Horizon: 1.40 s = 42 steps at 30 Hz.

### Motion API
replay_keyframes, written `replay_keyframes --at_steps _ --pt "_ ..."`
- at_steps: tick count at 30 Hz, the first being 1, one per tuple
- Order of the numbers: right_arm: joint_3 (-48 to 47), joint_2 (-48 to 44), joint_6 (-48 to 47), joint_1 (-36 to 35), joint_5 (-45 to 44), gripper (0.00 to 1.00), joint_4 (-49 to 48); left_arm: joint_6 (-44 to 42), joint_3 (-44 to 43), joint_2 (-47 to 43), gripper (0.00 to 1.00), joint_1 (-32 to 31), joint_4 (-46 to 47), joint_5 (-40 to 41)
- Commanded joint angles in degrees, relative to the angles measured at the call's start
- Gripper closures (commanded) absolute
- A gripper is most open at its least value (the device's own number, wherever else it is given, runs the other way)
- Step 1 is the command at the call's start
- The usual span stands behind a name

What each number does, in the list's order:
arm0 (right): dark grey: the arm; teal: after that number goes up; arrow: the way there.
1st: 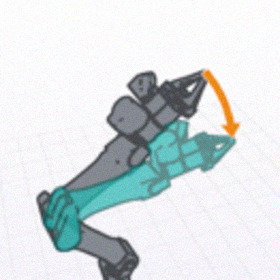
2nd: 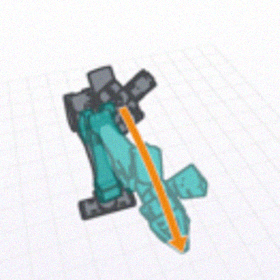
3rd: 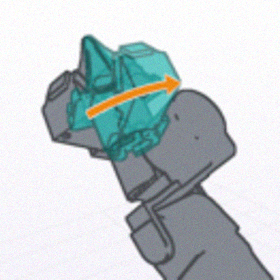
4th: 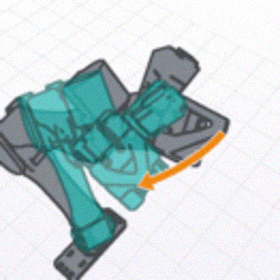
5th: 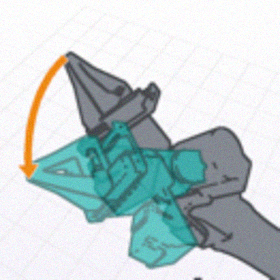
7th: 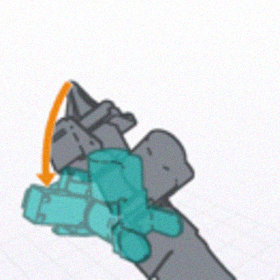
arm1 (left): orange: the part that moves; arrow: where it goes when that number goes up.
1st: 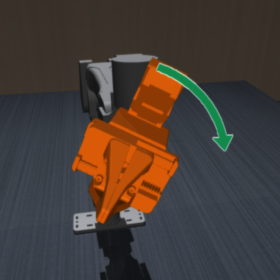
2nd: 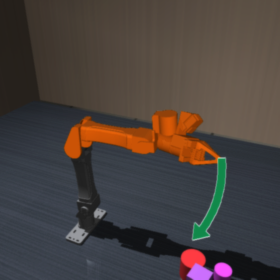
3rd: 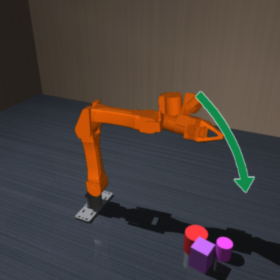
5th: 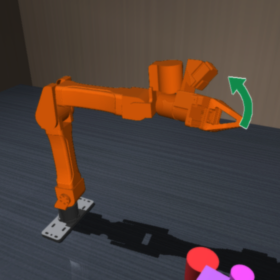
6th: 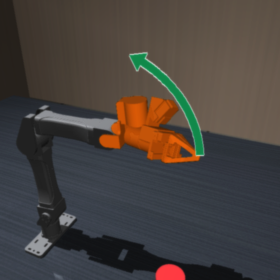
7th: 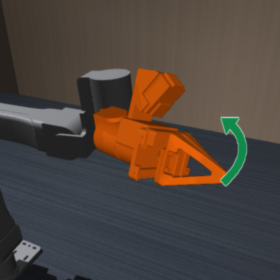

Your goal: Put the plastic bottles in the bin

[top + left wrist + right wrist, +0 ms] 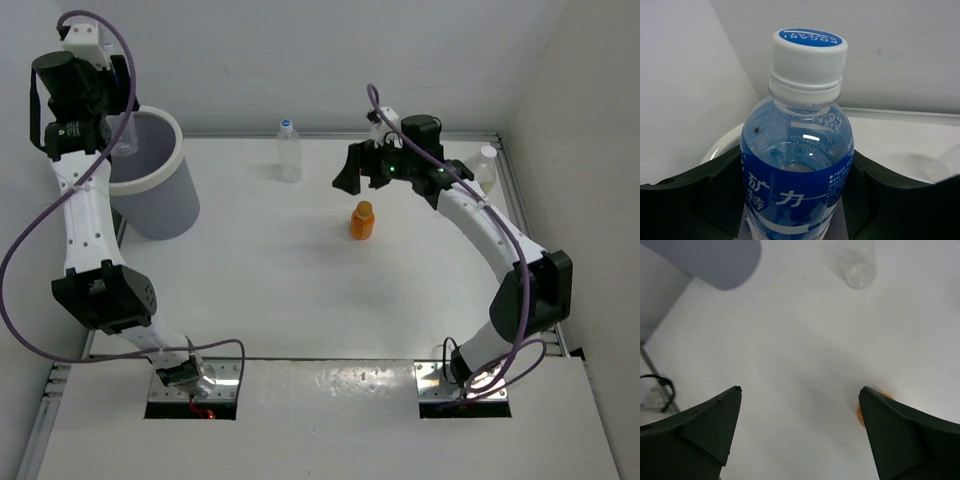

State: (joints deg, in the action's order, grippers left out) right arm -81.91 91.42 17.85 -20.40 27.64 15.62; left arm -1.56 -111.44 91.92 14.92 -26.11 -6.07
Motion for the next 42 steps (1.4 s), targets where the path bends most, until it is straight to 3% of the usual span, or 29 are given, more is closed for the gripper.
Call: replay_keyframes --at_steps 1,5,8,9,10,26,29,32,35,37,38,42 --pt "2.36 0.60 -9.23 -0.42 -6.09 0.01 0.64 2.27 -1.94 2.91 0.95 3.61 2.28 -3.86" --pt "6.93 2.01 -13.09 -0.86 -8.47 0.01 -1.11 4.19 -1.41 6.16 0.83 7.40 2.29 -4.74" --pt "9.39 3.41 -17.31 -2.44 -11.19 0.01 -2.69 4.20 -0.28 6.78 0.43 8.55 1.76 -5.35" --pt "9.75 3.85 -19.67 -3.06 -13.73 0.01 -3.22 4.20 -0.27 6.78 0.17 8.55 1.24 -5.36" --pt "10.19 3.94 -20.65 -3.32 -14.45 0.01 -3.22 4.20 0.42 6.78 0.00 8.55 1.24 -4.32" --pt "11.95 9.83 -21.10 -3.24 -21.93 0.04 -6.39 2.00 4.56 2.56 0.00 8.02 -0.79 -5.54" --pt "11.95 10.19 -21.18 -3.06 -20.70 0.18 -5.95 2.00 4.56 2.04 0.00 7.49 -0.79 -5.54" --pt "12.30 10.19 -20.75 -2.89 -20.00 0.38 -5.69 2.00 4.56 2.04 0.00 7.49 -0.79 -6.67" --pt "12.30 9.84 -20.40 -2.80 -19.82 0.44 -5.34 2.00 4.56 2.04 0.00 7.49 -0.79 -7.46" --pt "12.30 9.31 -20.40 -2.71 -19.55 0.54 -5.33 2.00 5.09 2.04 0.00 7.49 -0.79 -10.18" --pt "12.04 9.22 -20.40 -2.89 -19.38 0.58 -5.07 2.00 5.09 1.51 0.00 7.49 -0.79 -12.20" --pt "9.14 6.07 -18.30 -2.54 -16.84 0.85 -3.75 -3.42 9.20 -1.47 0.00 6.19 -0.79 -32.82"
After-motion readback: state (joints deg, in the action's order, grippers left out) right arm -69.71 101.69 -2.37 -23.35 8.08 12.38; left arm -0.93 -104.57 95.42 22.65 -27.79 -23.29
